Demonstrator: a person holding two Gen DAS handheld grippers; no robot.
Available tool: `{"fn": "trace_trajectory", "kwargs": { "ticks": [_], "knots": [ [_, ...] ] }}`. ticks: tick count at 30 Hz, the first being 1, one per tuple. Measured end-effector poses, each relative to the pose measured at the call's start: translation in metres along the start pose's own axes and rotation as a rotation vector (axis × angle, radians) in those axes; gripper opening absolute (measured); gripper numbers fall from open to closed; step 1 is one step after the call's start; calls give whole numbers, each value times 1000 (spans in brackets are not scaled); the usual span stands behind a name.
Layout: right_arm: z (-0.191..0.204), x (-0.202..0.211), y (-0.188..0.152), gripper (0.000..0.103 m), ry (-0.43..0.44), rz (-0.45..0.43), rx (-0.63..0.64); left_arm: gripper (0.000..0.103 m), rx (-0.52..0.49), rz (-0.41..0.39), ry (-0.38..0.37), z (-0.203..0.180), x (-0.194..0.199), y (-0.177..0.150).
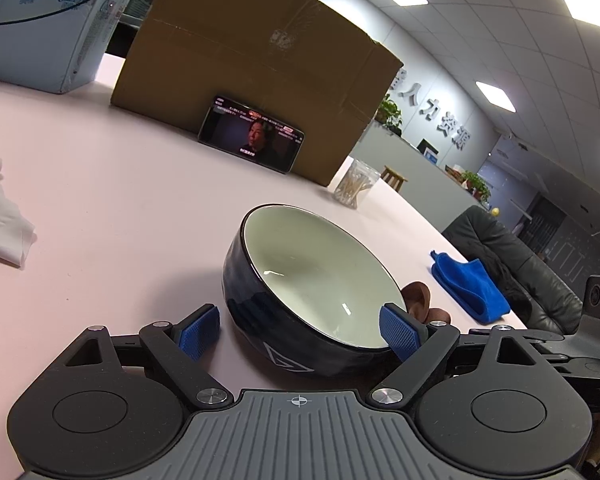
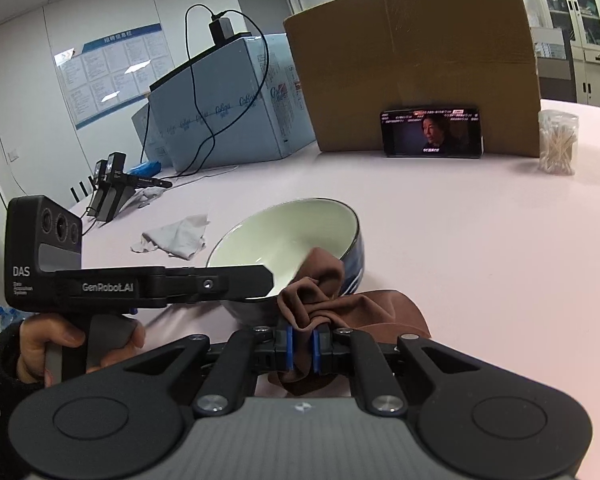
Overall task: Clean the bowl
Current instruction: 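Wipe the bowl's outer wall with the brown cloth in the right tool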
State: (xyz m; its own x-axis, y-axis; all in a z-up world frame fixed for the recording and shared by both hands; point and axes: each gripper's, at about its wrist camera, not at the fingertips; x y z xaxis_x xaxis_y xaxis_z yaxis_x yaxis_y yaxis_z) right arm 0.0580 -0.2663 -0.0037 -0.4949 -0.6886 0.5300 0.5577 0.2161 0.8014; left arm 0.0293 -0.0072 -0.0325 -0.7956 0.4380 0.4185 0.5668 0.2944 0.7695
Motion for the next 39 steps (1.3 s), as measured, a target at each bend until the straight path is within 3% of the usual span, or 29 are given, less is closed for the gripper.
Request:
{"fn": "trace_trajectory", "kwargs": {
  "ticks": [13, 19, 25, 39],
  "knots": [
    [9, -3, 2, 11, -32, 1, 47, 89, 4, -3, -2, 2, 0, -2],
    [-2, -14, 1, 12, -75, 34, 27, 89, -7, 3, 0, 0, 1, -2],
    [-12, -10, 12, 12, -100, 1, 29, 90, -23, 8, 6, -1, 0, -2],
    [-32, -18, 27, 12, -38, 41, 85, 90, -35, 7, 13, -5, 0, -2]
  ]
}}
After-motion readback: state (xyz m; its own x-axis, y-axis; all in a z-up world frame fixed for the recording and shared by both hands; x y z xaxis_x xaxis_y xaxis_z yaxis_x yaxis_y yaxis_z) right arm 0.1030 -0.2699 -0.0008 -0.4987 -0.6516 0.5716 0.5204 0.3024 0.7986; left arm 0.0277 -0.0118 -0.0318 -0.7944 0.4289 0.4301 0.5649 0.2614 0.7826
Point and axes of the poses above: each gripper's, at about its wrist camera, not at the fingertips, and x roughly against the way its jaws point, z to its left, y to its top
